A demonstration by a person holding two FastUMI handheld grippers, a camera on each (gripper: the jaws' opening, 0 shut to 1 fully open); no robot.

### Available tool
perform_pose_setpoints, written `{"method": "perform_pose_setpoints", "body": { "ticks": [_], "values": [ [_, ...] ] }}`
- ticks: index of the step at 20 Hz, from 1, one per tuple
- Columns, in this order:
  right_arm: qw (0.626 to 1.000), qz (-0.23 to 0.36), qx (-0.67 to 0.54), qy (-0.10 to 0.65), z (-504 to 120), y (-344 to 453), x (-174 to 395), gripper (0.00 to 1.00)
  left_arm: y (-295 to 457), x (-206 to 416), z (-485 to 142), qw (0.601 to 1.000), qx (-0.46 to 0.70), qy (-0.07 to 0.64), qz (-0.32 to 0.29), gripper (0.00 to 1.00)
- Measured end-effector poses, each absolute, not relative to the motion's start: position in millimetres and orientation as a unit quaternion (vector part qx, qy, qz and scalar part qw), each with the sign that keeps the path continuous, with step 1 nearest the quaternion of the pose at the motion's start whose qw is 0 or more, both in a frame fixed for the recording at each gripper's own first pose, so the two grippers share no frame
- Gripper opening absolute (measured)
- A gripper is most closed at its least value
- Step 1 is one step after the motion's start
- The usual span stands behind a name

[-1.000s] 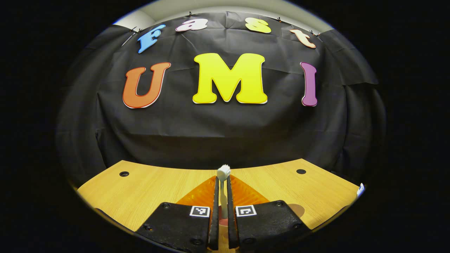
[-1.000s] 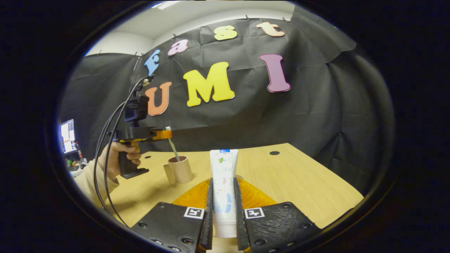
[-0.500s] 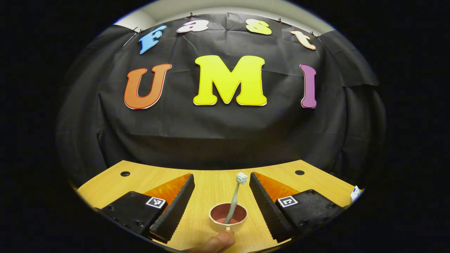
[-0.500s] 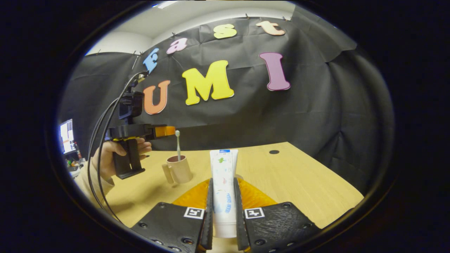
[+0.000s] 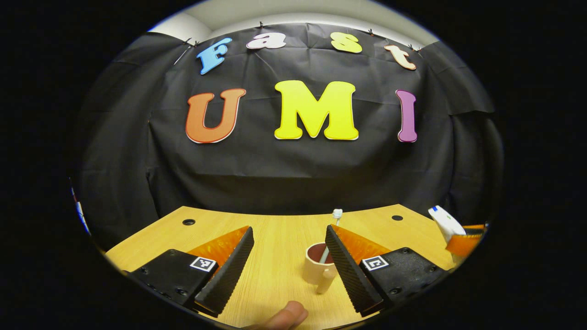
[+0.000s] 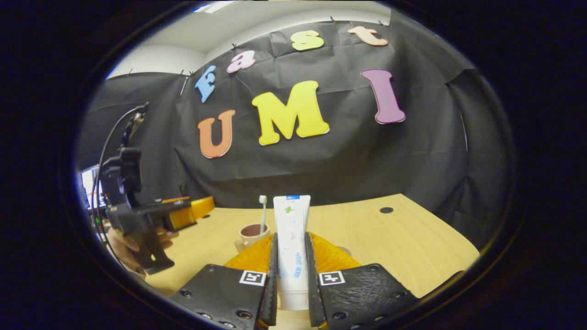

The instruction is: Put the toothbrush and toothpaste on the desktop into the cup, then pick up the cup and place it on the coaster on the desktop.

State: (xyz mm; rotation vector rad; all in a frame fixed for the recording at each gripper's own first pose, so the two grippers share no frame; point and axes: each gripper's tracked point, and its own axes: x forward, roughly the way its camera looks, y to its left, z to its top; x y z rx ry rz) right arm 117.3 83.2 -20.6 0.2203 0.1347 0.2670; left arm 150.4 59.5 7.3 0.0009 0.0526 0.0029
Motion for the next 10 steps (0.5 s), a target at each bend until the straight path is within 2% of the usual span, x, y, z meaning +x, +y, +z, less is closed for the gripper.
{"method": "perform_pose_setpoints", "body": {
  "ticks": [4,7,8,10],
  "values": [
    [0.984,0.141,0.103,0.044,15.0,121.3,157.6,0.27,75.4,126.3,-13.6,0.999,-0.017,0.044,0.007,1.00],
    [0.982,0.153,0.108,0.036,31.8,152.0,187.1,0.24,92.6,112.8,-14.1,0.999,-0.002,0.027,0.025,1.00],
    [0.982,0.154,0.108,0.036,32.7,159.7,195.8,0.28,93.4,109.9,-15.4,0.999,-0.002,0.024,0.023,0.99],
    [0.982,0.152,0.102,0.041,27.8,174.4,212.4,0.28,92.5,104.2,-19.4,1.000,-0.003,0.024,0.015,0.99]
  ]
}}
